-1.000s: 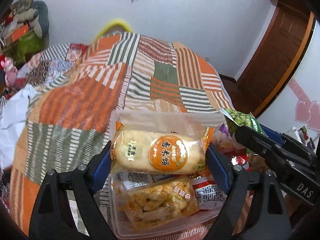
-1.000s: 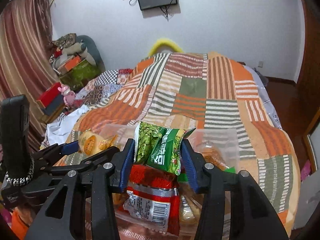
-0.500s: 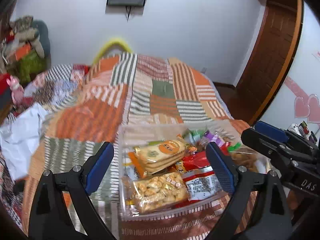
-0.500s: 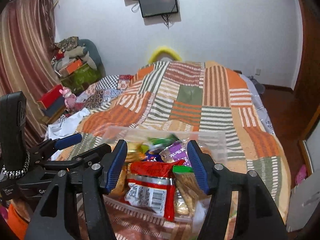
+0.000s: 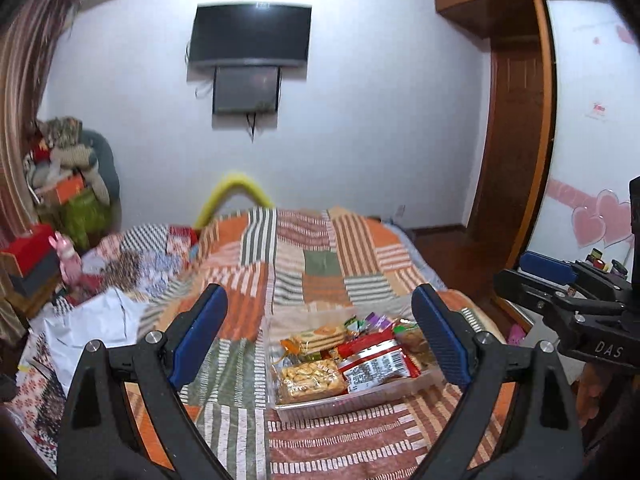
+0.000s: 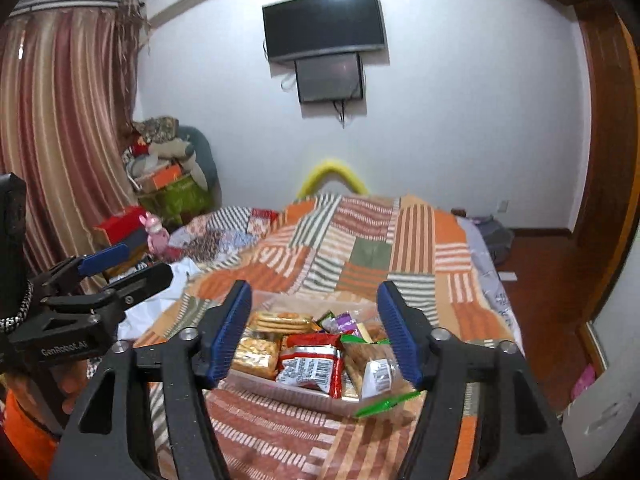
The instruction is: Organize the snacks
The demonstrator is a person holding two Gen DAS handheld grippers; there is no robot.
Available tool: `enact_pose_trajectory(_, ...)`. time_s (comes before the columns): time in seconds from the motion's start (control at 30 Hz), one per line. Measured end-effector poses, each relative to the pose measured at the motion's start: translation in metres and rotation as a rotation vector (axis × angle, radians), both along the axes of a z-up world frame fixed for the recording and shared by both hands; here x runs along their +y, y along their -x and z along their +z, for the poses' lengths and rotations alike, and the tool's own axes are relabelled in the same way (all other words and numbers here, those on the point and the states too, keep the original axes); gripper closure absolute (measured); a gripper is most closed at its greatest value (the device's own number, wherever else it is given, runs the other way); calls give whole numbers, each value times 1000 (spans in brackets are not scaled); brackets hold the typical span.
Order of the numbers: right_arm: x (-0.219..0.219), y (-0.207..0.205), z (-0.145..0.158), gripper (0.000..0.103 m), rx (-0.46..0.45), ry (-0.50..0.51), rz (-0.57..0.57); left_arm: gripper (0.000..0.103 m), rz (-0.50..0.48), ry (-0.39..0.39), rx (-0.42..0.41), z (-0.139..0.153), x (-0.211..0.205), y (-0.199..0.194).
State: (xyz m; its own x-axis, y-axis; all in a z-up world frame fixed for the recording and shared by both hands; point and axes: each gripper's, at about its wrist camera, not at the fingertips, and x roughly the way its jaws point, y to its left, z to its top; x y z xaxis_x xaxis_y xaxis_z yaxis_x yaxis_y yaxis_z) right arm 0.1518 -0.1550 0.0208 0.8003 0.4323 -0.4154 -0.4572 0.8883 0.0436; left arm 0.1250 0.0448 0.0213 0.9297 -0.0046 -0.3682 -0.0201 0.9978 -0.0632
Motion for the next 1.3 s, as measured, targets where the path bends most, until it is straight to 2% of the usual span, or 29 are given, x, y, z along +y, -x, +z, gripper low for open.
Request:
enact_pose_trajectory(0.07, -3, 10, 3, 29, -25, -11, -4, 0, 4, -12, -26, 6, -4, 14)
enact_pose_trajectory(0.3, -8, 31, 7, 15, -84, -14, -19, 0, 0, -28, -54, 12, -19, 39)
enact_pose_trajectory(0.47, -8, 36, 8, 0, -110, -14, -39, 0, -5, -20, -59, 8, -22, 48)
enact_pose_trajectory(0.9, -5, 48, 6, 0, -127, 3, -49, 0, -7, 12, -54, 5, -22, 53)
enact_pose_trajectory(1.3, -6, 53, 5, 0, -127, 2, -54, 0, -8, 8, -55, 3, -24, 55)
